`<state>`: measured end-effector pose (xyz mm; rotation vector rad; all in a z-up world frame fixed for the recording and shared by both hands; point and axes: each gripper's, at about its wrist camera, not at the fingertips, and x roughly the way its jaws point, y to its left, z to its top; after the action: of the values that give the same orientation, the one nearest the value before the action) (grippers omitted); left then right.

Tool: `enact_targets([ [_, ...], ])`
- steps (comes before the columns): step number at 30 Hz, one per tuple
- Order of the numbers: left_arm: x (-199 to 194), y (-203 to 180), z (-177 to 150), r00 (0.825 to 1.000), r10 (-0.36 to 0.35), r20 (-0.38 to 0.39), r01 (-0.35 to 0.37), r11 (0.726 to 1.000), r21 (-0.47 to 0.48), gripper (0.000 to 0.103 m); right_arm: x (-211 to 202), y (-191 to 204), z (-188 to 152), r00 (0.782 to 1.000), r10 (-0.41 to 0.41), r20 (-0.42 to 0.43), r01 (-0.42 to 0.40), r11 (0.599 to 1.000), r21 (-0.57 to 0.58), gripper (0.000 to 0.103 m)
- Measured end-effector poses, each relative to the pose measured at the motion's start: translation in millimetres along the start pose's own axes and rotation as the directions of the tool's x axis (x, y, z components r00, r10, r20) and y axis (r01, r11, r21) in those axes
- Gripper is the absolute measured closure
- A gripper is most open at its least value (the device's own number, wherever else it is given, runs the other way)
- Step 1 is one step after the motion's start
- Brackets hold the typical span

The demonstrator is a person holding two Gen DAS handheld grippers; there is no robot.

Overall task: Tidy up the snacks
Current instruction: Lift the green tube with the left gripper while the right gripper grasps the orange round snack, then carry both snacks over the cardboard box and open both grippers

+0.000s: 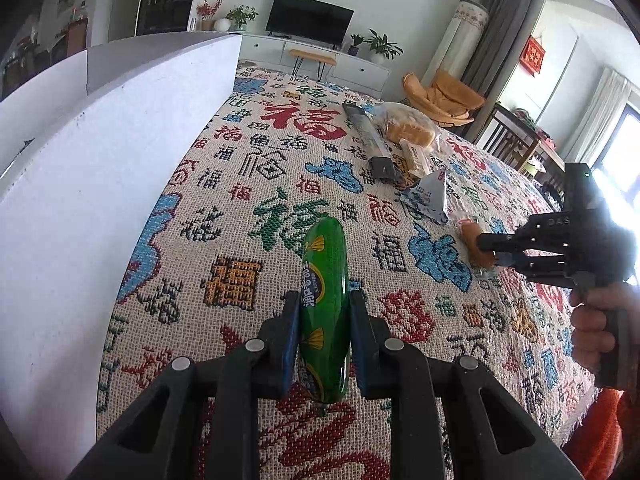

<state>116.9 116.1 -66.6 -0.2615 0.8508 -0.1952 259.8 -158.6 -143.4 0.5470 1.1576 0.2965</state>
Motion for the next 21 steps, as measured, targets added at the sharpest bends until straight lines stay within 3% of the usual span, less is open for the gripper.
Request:
enact_targets([
  [1, 0, 2, 0, 1.0, -0.002, 0.0, 0.002, 1.0, -0.007, 0.08, 10, 7, 2, 1.0, -0.004, -0.012, 0.004, 1.0, -0.006, 0.076],
  [4, -1, 7, 0, 1.0, -0.007, 0.001, 0.007, 1.0, -0.026, 0.08, 15, 28, 3, 0.992, -0.117, 0.043, 0.121, 0.988, -0.096, 0.077],
  [7, -2, 8, -1, 1.0, -0.01, 0.002, 0.01, 0.999, -0.035, 0.08, 17, 33, 5, 0.989, -0.132, 0.059, 0.137, 0.987, -0.082, 0.074],
  [10, -3, 5, -2, 1.0, -0.018, 0.001, 0.018, 0.999, -0.027, 0.08, 25, 43, 9, 0.981, -0.186, 0.047, 0.192, 0.968, -0.161, 0.081],
  [12, -6, 4, -2, 1.0, -0.029, 0.004, 0.029, 0.999, -0.024, 0.08, 22, 48, 7, 0.985, -0.169, 0.026, 0.171, 0.967, -0.189, 0.081],
  [15, -11, 5, 0, 0.996, -0.088, -0.006, 0.087, 0.993, -0.08, 0.08, -2, 50, -3, 0.988, -0.134, 0.077, 0.146, 0.971, -0.191, 0.081],
  [18, -27, 4, 8, 0.973, -0.229, 0.008, 0.227, 0.955, -0.189, 0.08, -28, 56, -12, 0.989, -0.098, 0.114, 0.12, 0.972, -0.202, 0.081],
  [21, -62, -2, 26, 0.958, -0.278, 0.072, 0.286, 0.938, -0.197, 0.08, -50, 90, -17, 0.991, -0.026, 0.133, 0.061, 0.962, -0.267, 0.081],
])
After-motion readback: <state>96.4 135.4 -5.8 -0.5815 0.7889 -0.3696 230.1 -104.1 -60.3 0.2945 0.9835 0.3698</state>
